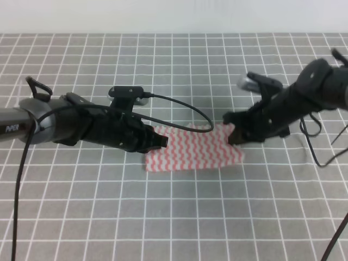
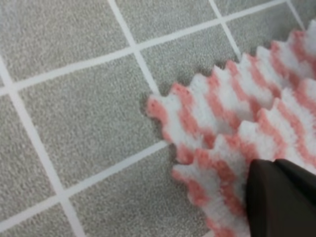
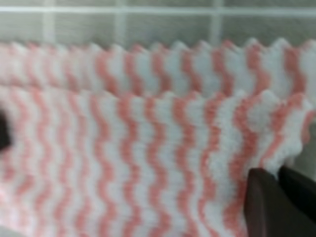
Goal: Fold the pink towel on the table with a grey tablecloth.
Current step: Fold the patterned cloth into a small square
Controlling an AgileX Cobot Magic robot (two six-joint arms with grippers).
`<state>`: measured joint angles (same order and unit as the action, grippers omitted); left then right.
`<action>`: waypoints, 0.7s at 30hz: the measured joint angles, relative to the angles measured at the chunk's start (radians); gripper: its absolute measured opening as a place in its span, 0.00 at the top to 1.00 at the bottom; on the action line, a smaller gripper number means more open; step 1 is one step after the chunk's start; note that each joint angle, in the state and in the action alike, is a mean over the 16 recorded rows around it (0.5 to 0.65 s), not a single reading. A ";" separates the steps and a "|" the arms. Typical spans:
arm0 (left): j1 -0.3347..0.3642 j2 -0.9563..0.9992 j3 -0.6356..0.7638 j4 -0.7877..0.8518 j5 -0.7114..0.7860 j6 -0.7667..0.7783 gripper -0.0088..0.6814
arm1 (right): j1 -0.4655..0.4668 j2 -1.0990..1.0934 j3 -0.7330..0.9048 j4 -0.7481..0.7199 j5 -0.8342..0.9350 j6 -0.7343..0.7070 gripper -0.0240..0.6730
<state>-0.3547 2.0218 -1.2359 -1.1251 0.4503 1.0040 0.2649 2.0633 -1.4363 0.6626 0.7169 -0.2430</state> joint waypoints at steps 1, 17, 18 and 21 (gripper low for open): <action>0.000 0.000 0.000 0.000 0.000 0.000 0.99 | 0.000 0.000 -0.008 0.000 0.006 0.000 0.98; 0.000 0.000 0.000 -0.001 -0.001 0.000 0.99 | 0.011 -0.038 -0.060 0.062 0.085 -0.025 0.98; 0.000 0.000 0.000 -0.001 -0.001 0.000 0.99 | 0.014 -0.040 -0.060 0.074 0.087 -0.032 0.98; 0.000 0.000 -0.001 -0.001 -0.001 0.000 0.99 | 0.026 -0.043 -0.060 0.109 0.089 -0.057 0.98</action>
<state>-0.3547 2.0218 -1.2365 -1.1262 0.4491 1.0039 0.2911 2.0205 -1.4965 0.7719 0.8055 -0.2998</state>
